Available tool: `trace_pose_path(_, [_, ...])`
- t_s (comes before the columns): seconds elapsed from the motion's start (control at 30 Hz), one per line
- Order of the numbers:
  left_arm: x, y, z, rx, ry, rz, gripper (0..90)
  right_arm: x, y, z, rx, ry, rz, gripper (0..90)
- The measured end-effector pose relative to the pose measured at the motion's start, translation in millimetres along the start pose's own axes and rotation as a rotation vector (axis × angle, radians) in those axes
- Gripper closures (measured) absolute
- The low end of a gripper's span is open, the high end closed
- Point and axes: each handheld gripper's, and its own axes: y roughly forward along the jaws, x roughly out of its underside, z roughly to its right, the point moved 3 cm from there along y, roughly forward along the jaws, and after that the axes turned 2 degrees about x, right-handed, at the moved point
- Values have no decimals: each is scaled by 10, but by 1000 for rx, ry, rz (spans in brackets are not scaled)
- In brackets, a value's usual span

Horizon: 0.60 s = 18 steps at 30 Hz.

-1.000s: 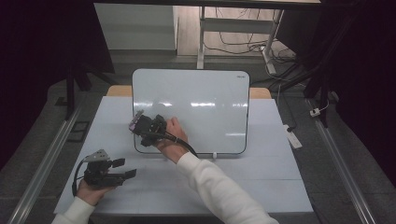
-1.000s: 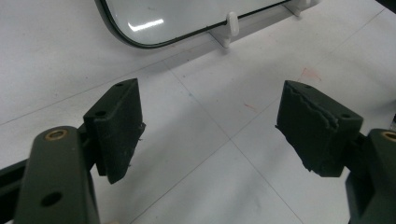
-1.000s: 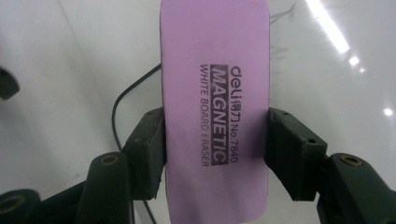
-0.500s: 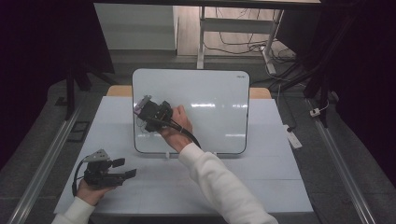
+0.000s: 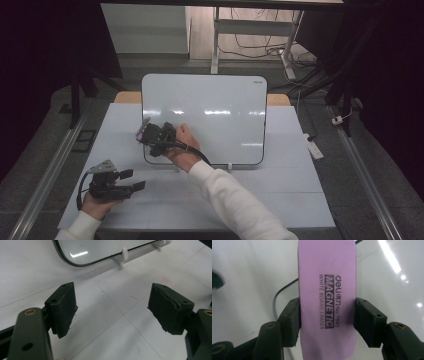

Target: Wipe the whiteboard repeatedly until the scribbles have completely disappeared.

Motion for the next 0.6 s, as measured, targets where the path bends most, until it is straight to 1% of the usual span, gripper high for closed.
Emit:
trace_pose_path(0.03, [0,2,0,0,-1,0,237,37,6,-42,-4,8,2,406])
trace_pose_path(0.13, [-2,2,1,-2,0,-1,238,130,18,-132,-17,-1,-9,406])
trace_pose_path(0.2, [-3,-1,-1,-2,-2,1,238,175,22,-164,-19,-12,-15,406])
trace_pose_path(0.23, [-3,-4,-3,-4,-3,0,237,191,24,-182,-25,-10,-18,406])
trace_pose_path(0.27, [-3,-5,-6,-5,-3,1,238,207,25,-190,-29,-23,-24,406])
trace_pose_path(0.37, [-3,-5,-10,-2,-6,2,238,239,31,-217,-38,-24,-27,406])
trace_pose_path(0.43, [-3,-3,-8,-2,-6,1,237,248,35,-227,-48,-6,-25,406])
trace_pose_path(0.47, [-3,-2,-8,-2,-6,0,238,251,38,-231,-50,-4,-25,406])
trace_pose_path(0.53, [-2,-1,-7,-2,-5,0,237,250,49,-254,-56,-8,-28,406])
trace_pose_path(0.57, [-3,-1,-6,-1,-5,0,237,250,55,-265,-59,-25,-33,406])
trace_pose_path(0.6, [-3,-1,-6,-2,-5,-1,237,244,60,-282,-54,-28,-35,406])
